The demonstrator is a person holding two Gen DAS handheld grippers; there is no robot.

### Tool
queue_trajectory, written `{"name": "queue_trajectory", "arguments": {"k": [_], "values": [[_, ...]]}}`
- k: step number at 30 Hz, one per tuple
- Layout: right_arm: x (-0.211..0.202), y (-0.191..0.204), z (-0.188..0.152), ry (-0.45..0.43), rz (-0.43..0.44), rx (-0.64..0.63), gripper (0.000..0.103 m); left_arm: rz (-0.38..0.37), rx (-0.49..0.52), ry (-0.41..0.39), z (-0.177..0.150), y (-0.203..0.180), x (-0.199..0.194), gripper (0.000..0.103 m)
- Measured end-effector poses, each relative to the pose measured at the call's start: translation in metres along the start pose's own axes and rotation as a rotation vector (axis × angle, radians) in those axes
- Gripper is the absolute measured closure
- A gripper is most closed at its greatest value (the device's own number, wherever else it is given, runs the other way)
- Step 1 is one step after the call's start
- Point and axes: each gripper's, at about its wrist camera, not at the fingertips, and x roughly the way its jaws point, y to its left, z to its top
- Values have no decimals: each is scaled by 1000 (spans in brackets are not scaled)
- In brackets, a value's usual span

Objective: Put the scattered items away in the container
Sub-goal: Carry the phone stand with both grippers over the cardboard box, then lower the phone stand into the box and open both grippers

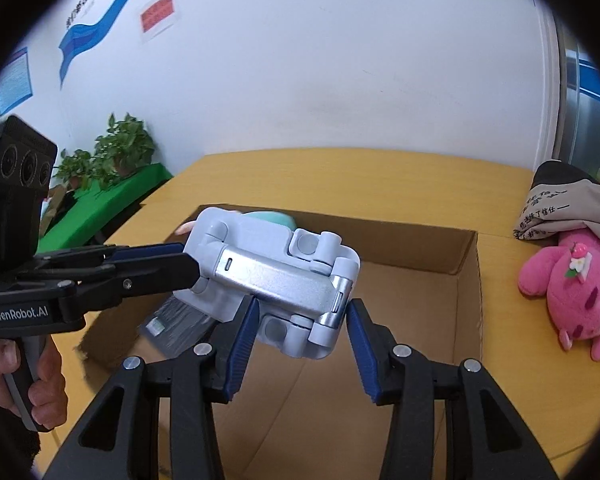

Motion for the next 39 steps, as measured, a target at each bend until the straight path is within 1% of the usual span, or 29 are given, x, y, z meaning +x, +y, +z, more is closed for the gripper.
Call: {"name": "queue_trajectory", "arguments": {"k": [5, 8, 10, 13, 15, 18, 20, 21, 22, 23, 24, 25, 26, 27, 28, 29, 31, 32, 33, 35, 36, 38, 39], "values": [[53, -45, 18, 59, 0, 95, 58, 21, 9, 68, 32, 19, 66, 66], [79, -67, 27, 96, -28, 117, 58, 27, -11, 130, 41, 35, 108, 66], [97, -81, 33, 130, -43, 134, 58, 33, -29, 173, 42, 46, 135, 66], [123, -97, 36, 194, -59, 166, 58, 43, -83, 233, 38, 59, 167, 66], [142, -104, 32, 252, -66, 195, 58, 74, -96, 279, 33, 66, 186, 66], [167, -107, 25, 343, -102, 198, 59, 87, -99, 312, 28, 68, 203, 67], [178, -111, 19, 375, -117, 218, 59, 98, -102, 317, 26, 69, 208, 69], [181, -111, 17, 376, -126, 216, 60, 101, -107, 325, 26, 69, 209, 69], [181, -110, 17, 374, -136, 214, 64, 104, -110, 333, 26, 70, 209, 69], [180, -109, 16, 373, -141, 213, 64, 108, -106, 339, 27, 69, 207, 65], [178, -108, 15, 371, -136, 215, 64, 108, -104, 340, 27, 68, 203, 59], [172, -107, 14, 361, -125, 219, 64, 104, -102, 330, 27, 66, 194, 55], [162, -105, 13, 342, -108, 226, 58, 104, -96, 311, 28, 64, 184, 46], [151, -103, 11, 322, -101, 228, 56, 110, -86, 289, 29, 62, 172, 34], [137, -99, 10, 295, -99, 221, 53, 126, -73, 255, 31, 59, 156, 26], [119, -92, 9, 264, -96, 206, 39, 144, -61, 210, 32, 55, 137, 17], [82, -76, 4, 198, -94, 182, 23, 163, -52, 120, 32, 49, 95, 11], [61, -67, 1, 157, -98, 179, 23, 164, -50, 73, 31, 45, 73, 4], [42, -57, -2, 117, -108, 179, 23, 171, -43, 30, 28, 36, 52, 0], [9, -36, -11, 46, -121, 148, 23, 205, -8, -52, 16, 11, 10, 0], [-6, -25, -17, 17, -136, 119, 23, 226, 13, -76, 8, -1, -7, 0], [-32, -6, -31, -21, -197, 77, 23, 283, 64, -118, -15, -24, -35, 0], [-43, 1, -38, -34, -204, 71, 23, 307, 77, -132, -25, -32, -45, 0]]}}
